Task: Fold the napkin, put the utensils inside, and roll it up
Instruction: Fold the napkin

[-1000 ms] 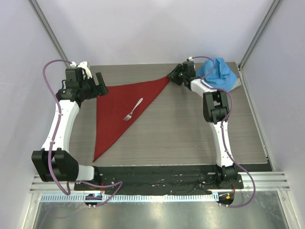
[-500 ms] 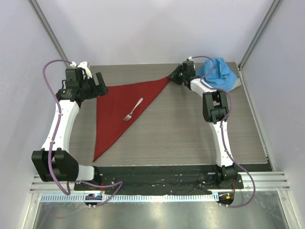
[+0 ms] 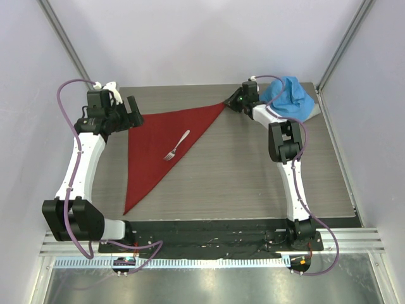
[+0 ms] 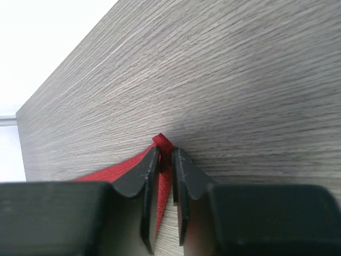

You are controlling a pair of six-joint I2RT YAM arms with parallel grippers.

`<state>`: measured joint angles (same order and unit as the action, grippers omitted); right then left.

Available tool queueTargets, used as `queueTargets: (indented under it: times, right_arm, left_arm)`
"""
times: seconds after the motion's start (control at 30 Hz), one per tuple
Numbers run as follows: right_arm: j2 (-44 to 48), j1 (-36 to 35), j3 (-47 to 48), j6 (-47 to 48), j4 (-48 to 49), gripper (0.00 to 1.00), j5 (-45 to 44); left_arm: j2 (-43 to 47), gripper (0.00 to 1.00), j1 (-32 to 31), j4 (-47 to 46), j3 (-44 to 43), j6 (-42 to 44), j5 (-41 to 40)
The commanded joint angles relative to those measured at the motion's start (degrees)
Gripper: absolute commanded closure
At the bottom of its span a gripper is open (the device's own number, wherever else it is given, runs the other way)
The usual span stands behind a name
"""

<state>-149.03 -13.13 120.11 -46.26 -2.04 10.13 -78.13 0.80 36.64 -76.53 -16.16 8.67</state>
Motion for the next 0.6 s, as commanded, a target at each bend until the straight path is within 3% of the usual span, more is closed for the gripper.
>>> queueTargets:
  times: [0.0, 0.13, 0.57]
  right_arm:
    - [-1.6, 0.1, -1.3, -2.2, 1.2, 0.85, -0.5]
    - [-0.6, 0.6, -3.3, -3.4, 4.6, 0.99, -1.3]
    - [3.9, 4.6, -9.0, -5.0, 12.3, 0.99, -4.2]
  left_arm:
    - [0.6, 0.11, -0.2, -2.1, 0.0, 0.3, 1.0]
    - [0.2, 0.11, -0.2, -1.9, -0.1, 0.3, 1.0]
    - [-0.3, 0.11, -0.2, -2.1, 0.0, 0.3, 1.5]
